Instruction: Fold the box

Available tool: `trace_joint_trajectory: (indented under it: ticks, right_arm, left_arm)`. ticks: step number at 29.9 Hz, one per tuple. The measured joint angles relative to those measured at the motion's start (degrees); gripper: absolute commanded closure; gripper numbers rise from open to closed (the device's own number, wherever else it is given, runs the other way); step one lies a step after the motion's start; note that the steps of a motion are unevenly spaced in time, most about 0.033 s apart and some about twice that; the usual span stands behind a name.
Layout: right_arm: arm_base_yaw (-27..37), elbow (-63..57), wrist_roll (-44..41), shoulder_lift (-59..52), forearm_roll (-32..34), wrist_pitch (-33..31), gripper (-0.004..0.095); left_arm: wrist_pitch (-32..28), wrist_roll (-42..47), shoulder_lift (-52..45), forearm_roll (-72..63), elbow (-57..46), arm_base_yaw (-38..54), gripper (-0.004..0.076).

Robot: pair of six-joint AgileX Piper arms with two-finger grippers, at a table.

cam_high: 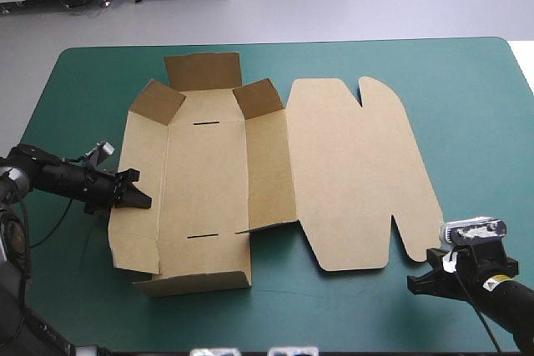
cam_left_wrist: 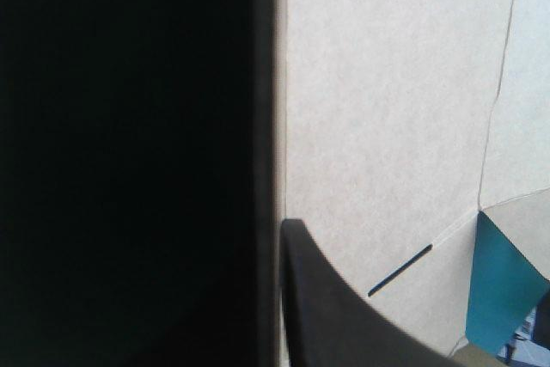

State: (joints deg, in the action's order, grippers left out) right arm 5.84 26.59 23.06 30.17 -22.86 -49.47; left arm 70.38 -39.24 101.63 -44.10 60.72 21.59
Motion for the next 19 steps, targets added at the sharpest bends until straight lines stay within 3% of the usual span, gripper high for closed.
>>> trace_joint_trajectory:
  ticks: [8,19]
  right_arm:
    - [0.0,0.0,0.0,0.0,0.0,0.0,0.0926]
    - [0.0,0.0,0.0,0.0,0.0,0.0,0.0926]
  left_arm:
    - [-1.1,1.8,-5.7,11.6,10.9,-4.0,0.0732]
    - [-0.1,2.5,-10.2,38.3,23.0,-23.4,0.0732]
